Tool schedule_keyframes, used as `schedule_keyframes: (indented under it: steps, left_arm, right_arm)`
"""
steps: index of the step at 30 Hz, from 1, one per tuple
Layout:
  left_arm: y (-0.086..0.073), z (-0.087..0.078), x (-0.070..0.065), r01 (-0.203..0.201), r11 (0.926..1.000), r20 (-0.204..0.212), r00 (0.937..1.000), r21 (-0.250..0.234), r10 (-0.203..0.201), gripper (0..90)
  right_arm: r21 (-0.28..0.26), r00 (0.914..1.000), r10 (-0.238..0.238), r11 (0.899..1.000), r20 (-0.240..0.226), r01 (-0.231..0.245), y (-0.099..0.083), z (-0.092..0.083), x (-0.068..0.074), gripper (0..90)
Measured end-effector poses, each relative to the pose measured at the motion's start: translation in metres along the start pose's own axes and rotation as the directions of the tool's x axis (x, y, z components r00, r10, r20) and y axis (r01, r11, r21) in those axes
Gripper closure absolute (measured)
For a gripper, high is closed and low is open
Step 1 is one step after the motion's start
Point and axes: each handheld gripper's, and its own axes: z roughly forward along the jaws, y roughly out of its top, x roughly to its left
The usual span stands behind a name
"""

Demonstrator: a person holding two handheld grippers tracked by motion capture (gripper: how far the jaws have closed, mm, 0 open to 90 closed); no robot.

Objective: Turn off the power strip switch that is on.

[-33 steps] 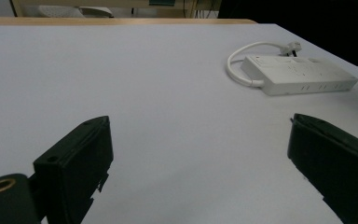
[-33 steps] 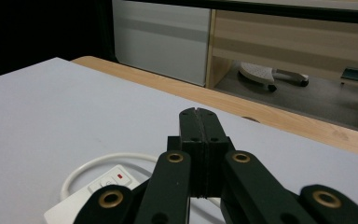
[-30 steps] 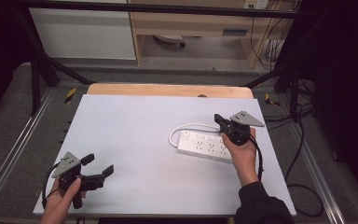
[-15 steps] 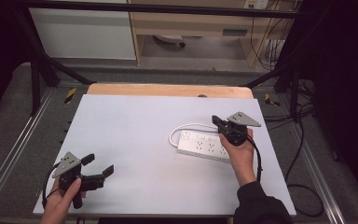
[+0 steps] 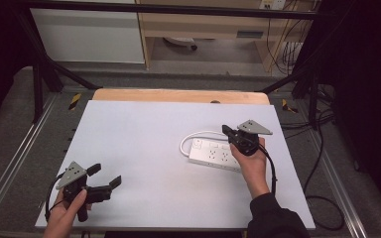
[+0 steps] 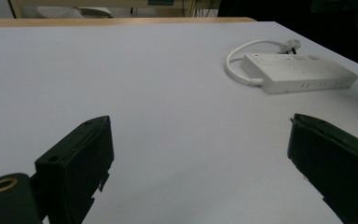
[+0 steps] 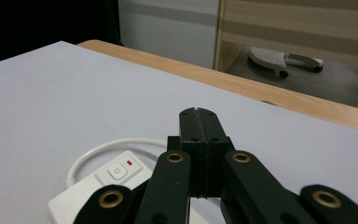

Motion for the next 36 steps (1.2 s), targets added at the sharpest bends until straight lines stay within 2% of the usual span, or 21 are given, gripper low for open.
schedule_keyframes:
  steps: [36]
  left_arm:
    - [0.0, 0.0, -0.001, -0.004, 1.0, 0.005, 1.0, 0.002, 0.004, 6.7]
  right_arm:
    - [0.123, 0.9999, -0.002, 0.992, -0.013, 0.004, -0.021, 0.02, 0.012, 90.0]
